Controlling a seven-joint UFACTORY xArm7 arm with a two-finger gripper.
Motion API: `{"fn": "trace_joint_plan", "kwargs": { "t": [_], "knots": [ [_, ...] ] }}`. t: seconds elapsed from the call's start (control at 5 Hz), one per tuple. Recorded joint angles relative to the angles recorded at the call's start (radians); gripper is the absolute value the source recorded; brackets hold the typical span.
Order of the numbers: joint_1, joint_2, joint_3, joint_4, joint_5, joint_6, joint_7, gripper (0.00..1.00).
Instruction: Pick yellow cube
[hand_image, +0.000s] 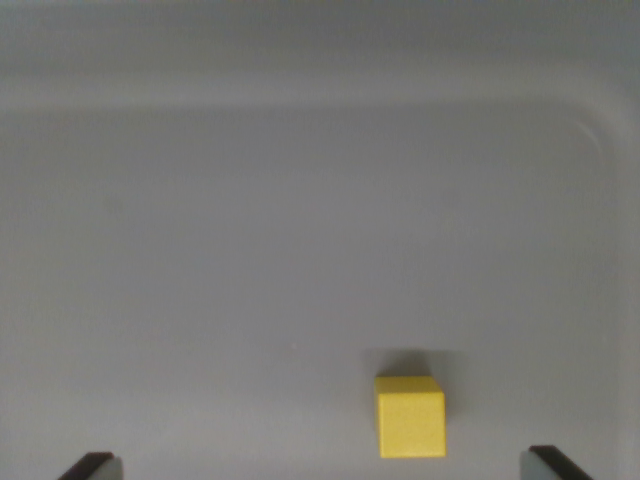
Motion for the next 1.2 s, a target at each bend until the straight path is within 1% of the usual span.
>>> {"fn": "trace_joint_plan", "kwargs": {
  "t": [0.2, 0.4, 0.6, 0.8, 1.0, 1.2],
  "knots": [
    [0.0, 0.0, 0.0, 0.0, 0.0, 0.0, 0.0, 0.0],
    [-0.0023, 0.004, -0.003, -0.022, 0.0021, -0.026, -0.008, 0.0],
    [-0.0023, 0.004, -0.003, -0.022, 0.0021, -0.026, -0.008, 0.0],
    [-0.0051, 0.009, -0.006, -0.047, 0.0046, -0.055, -0.017, 0.0],
    [-0.0051, 0.009, -0.006, -0.047, 0.0046, -0.055, -0.017, 0.0],
    [-0.0081, 0.015, -0.009, -0.075, 0.0074, -0.089, -0.027, 0.0]
  ]
}}
